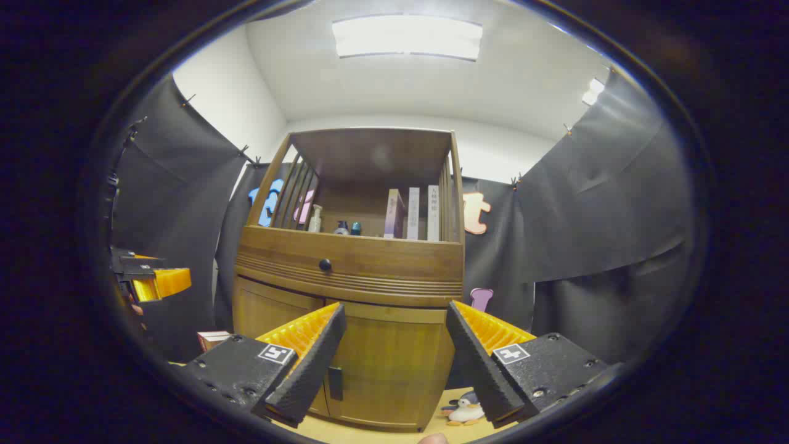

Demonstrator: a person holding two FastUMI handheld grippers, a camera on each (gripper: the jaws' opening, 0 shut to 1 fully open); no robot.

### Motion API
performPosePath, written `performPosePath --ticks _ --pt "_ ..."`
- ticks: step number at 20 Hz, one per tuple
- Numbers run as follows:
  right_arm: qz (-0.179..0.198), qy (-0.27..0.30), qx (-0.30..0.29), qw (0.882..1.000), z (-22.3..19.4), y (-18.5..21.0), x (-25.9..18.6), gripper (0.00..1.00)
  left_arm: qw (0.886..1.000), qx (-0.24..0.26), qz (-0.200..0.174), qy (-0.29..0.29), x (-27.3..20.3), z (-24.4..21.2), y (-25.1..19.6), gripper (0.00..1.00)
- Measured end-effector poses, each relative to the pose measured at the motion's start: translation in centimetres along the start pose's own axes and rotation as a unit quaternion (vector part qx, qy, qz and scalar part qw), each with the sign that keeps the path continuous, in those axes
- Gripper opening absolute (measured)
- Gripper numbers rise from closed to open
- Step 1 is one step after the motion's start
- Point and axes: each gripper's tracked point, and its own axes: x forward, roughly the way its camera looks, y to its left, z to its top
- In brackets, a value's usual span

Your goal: Open the right door of the double-door shoe cabinet with the right hand, and open the left door with the left hand.

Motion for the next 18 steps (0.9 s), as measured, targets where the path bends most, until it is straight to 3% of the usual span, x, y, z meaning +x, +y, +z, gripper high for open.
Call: performPosePath --ticks 7,8,9,12,13,14,17,18 --pt "0.019 0.017 0.008 1.0 -1.4 0.0 0.6 1.0 1.0 -0.004 -0.007 0.021 0.2 -0.9 -1.4 1.0" --pt "0.022 0.021 0.008 0.999 -1.6 0.1 0.7 1.0 1.0 -0.002 -0.003 0.022 0.1 -1.0 -1.1 0.95" --pt "0.025 0.024 0.011 0.999 -1.8 0.3 0.9 1.0 1.0 -0.001 0.0 0.023 0.0 -1.1 -1.1 1.0" --pt "0.031 0.032 0.023 0.999 -2.3 0.7 1.2 1.0 1.0 -0.004 -0.005 0.03 -0.1 -1.5 -1.4 1.0" --pt "0.031 0.034 0.023 0.999 -2.5 0.6 1.3 1.0 0.999 -0.005 -0.009 0.031 -0.1 -1.5 -1.6 0.95" --pt "0.029 0.037 0.023 0.999 -2.9 0.7 1.6 1.0 0.999 -0.003 -0.011 0.031 -0.2 -1.5 -1.7 1.0" --pt "0.031 0.055 0.029 0.998 -4.5 1.4 2.3 1.0 0.999 0.009 -0.009 0.031 -0.1 -1.7 -1.5 1.0" --pt "0.034 0.061 0.032 0.997 -5.1 1.9 2.5 1.0 0.999 0.013 -0.009 0.032 -0.1 -1.7 -1.4 0.95"
